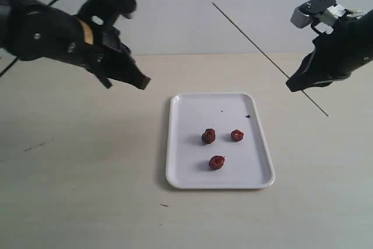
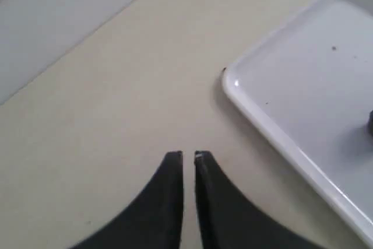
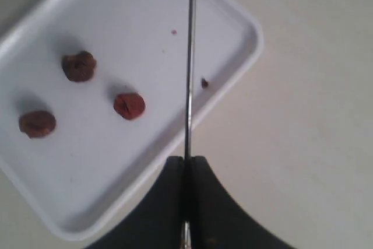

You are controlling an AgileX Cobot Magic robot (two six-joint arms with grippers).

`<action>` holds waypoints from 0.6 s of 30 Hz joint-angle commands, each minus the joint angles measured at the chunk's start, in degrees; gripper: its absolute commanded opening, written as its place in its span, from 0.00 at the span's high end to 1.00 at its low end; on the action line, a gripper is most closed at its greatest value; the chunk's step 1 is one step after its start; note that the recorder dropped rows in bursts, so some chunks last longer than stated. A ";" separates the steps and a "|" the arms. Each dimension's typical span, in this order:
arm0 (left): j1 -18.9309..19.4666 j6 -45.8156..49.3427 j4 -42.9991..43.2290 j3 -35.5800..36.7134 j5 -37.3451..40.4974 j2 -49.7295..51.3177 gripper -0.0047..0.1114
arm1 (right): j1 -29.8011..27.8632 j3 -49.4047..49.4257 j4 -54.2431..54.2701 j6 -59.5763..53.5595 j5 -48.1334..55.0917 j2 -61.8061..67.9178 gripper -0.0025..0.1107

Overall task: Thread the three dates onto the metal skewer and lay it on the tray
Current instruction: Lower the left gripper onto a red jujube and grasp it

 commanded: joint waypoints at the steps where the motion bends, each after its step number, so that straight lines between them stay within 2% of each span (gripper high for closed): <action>1: -3.13 2.40 -2.40 -10.16 10.08 6.41 0.69 | -0.50 -1.55 6.02 -4.07 0.52 0.18 0.98; 6: -4.79 4.81 -9.76 -21.41 22.29 13.42 0.51 | -0.50 -1.55 6.17 -3.70 0.41 0.18 0.98; 12: -6.01 11.53 -19.58 -32.32 31.84 21.62 0.50 | -0.50 -1.55 6.03 -1.77 0.66 0.18 0.98; 18: -7.64 11.99 -21.10 -40.50 38.65 28.68 0.50 | -0.50 -1.55 3.07 1.10 0.66 0.18 0.98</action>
